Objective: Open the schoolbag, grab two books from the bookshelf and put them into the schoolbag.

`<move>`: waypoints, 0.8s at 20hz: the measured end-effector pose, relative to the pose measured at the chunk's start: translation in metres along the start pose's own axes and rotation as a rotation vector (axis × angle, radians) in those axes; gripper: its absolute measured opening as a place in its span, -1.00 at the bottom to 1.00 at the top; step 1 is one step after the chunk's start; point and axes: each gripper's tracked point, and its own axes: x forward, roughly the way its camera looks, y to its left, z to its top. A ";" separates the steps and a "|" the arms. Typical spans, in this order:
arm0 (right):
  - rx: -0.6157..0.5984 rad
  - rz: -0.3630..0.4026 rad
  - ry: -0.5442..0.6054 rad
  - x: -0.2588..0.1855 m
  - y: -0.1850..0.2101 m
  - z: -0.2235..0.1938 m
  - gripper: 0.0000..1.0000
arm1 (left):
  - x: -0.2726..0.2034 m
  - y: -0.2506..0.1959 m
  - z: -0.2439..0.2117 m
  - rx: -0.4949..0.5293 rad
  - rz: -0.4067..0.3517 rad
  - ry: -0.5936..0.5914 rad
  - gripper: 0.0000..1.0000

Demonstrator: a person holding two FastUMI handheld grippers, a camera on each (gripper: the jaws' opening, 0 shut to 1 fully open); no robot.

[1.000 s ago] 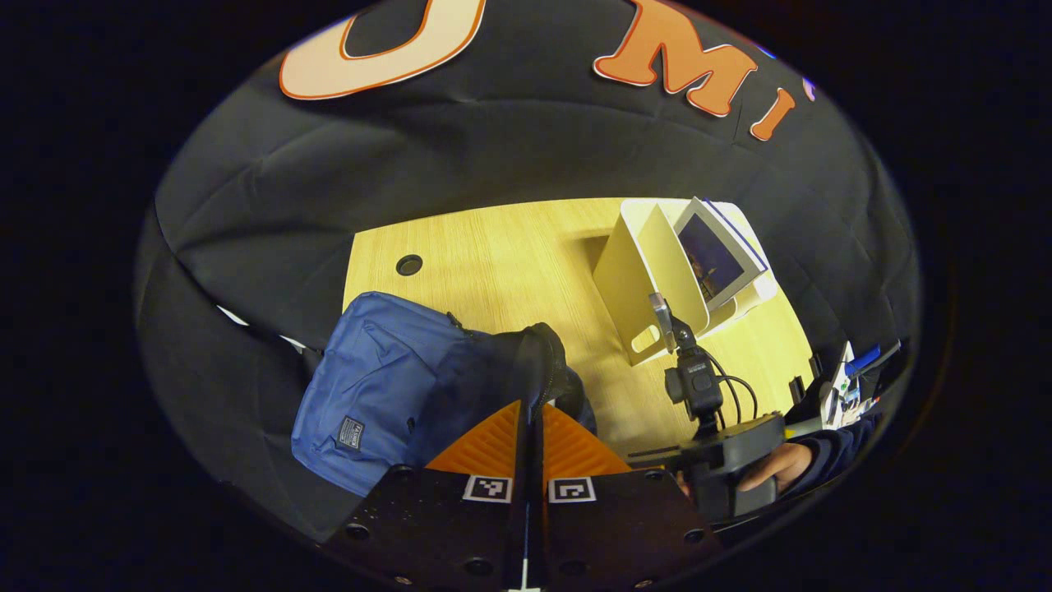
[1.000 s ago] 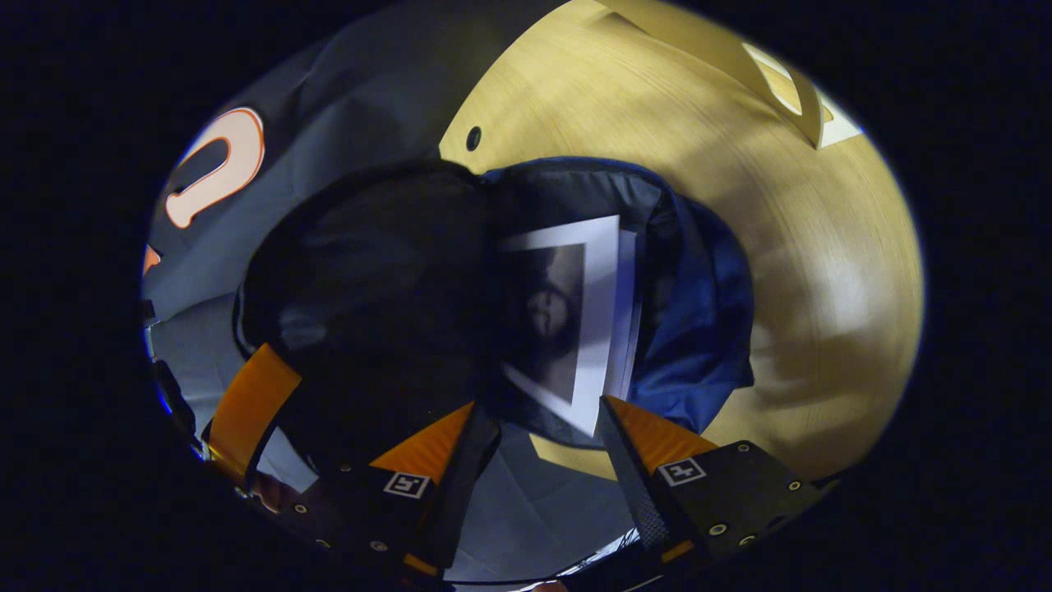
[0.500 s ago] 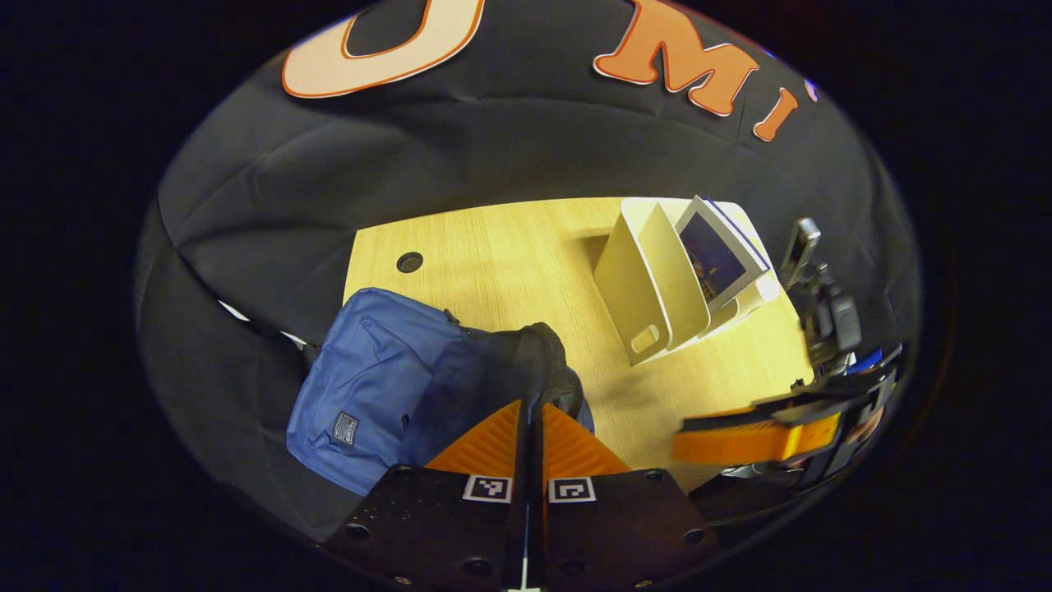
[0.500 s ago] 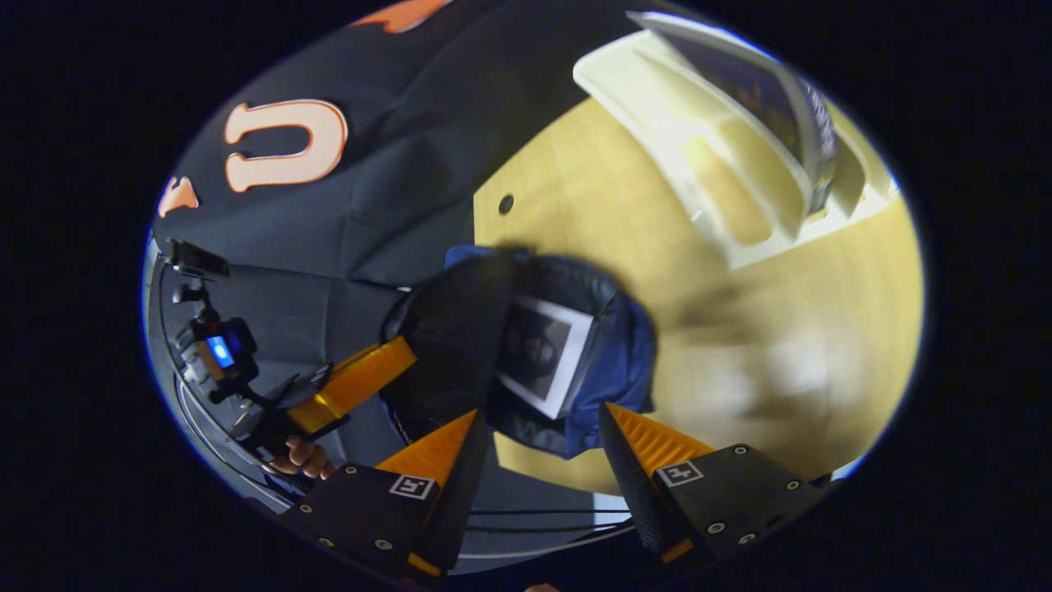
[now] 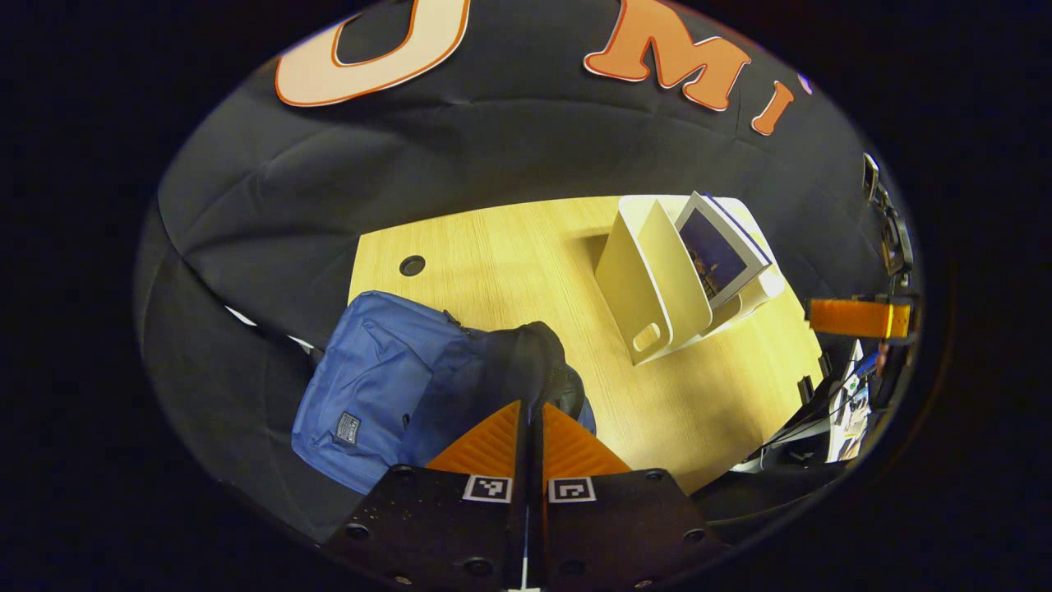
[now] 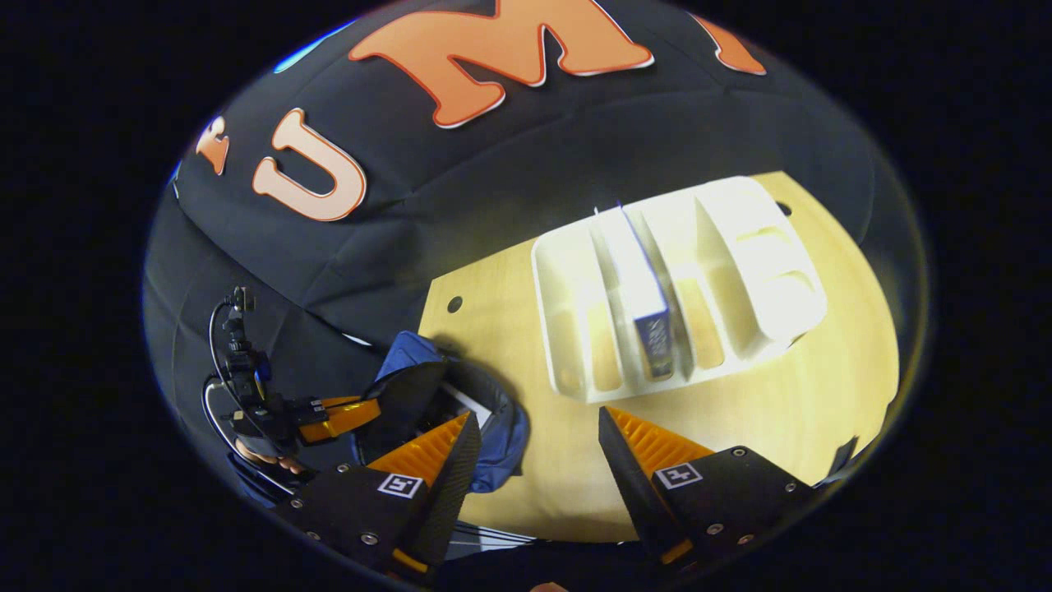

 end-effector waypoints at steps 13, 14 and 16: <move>-0.346 -0.229 0.071 0.034 -0.060 0.087 0.90 | -0.034 0.016 0.004 0.005 0.055 -0.039 -0.96; -0.347 -0.246 0.090 0.046 -0.065 0.087 0.90 | -0.036 0.017 0.004 0.000 0.054 -0.040 -0.96; -0.346 -0.262 0.133 0.064 -0.071 0.085 0.91 | -0.039 0.017 0.003 0.003 0.061 -0.041 -0.96</move>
